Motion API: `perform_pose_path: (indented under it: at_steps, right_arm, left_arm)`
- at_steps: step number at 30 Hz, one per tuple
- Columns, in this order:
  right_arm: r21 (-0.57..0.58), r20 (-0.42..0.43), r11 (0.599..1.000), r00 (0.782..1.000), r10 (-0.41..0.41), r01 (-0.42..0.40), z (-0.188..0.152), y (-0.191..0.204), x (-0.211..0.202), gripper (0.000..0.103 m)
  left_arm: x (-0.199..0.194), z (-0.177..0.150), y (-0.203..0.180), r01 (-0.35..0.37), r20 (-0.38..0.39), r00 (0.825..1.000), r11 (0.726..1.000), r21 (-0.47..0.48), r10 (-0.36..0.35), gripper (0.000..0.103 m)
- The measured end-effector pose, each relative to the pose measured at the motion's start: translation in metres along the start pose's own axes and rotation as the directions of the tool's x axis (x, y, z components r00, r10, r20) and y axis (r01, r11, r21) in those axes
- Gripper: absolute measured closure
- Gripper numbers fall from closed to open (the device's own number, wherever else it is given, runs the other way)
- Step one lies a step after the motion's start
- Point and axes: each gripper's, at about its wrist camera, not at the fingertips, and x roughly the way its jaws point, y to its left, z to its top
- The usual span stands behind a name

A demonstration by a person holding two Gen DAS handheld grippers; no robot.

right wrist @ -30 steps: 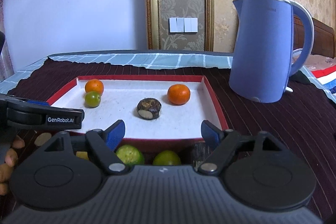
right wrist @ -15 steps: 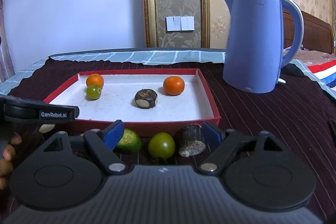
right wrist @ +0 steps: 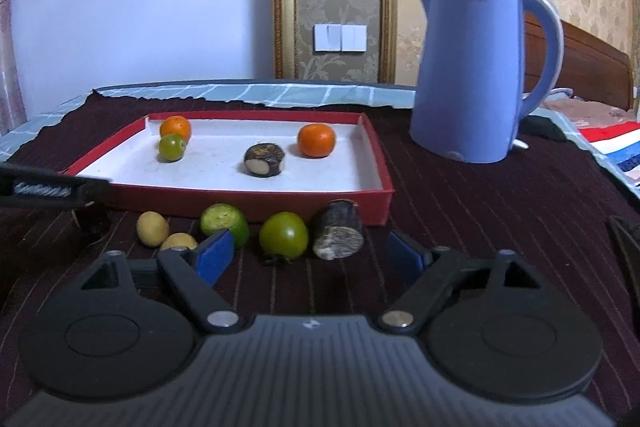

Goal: Organize fruits
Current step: 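Move both grippers back down to the fruits beside the tray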

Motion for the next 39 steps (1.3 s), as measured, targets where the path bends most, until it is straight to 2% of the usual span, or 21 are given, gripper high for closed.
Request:
perform_pose_path:
  at_steps: [8, 15, 20, 23, 29, 34, 39]
  right_arm:
    - [0.008, 0.002, 0.999, 0.999, -0.041, 0.040, -0.005, -0.007, -0.002, 0.020]
    - [0.010, -0.004, 0.999, 0.999, -0.037, 0.037, -0.009, -0.008, -0.001, 0.020]
    - [0.018, -0.019, 1.000, 1.000, -0.024, 0.024, -0.011, -0.011, 0.002, 0.020]
    - [0.012, -0.024, 0.999, 0.999, -0.042, 0.042, -0.011, -0.014, 0.004, 0.020]
    - [-0.018, -0.036, 0.998, 0.997, -0.067, 0.066, -0.007, -0.015, 0.012, 0.020]
    - [-0.036, -0.069, 0.995, 0.993, -0.101, 0.098, -0.002, -0.017, 0.025, 0.023]
    - [-0.037, -0.087, 0.991, 0.987, -0.132, 0.129, 0.002, -0.021, 0.035, 0.023]
  left_arm:
    - [0.001, -0.027, 0.019, 0.050, -0.041, 0.998, 0.999, -0.013, -0.051, 0.030]
    - [0.011, -0.020, 0.013, 0.073, -0.043, 0.996, 0.997, 0.009, -0.072, 0.030]
    - [0.026, -0.016, -0.004, 0.047, -0.061, 0.997, 0.998, 0.050, -0.044, 0.030]
    - [0.031, -0.015, -0.008, 0.015, -0.051, 0.999, 0.999, 0.049, -0.012, 0.030]
    - [0.039, -0.010, -0.006, -0.001, -0.061, 0.998, 1.000, 0.019, 0.002, 0.030]
    - [0.039, -0.012, -0.011, -0.008, -0.045, 0.999, 0.999, 0.042, 0.009, 0.040]
    - [0.039, -0.013, -0.012, -0.006, -0.041, 0.999, 0.999, 0.045, 0.008, 0.040]
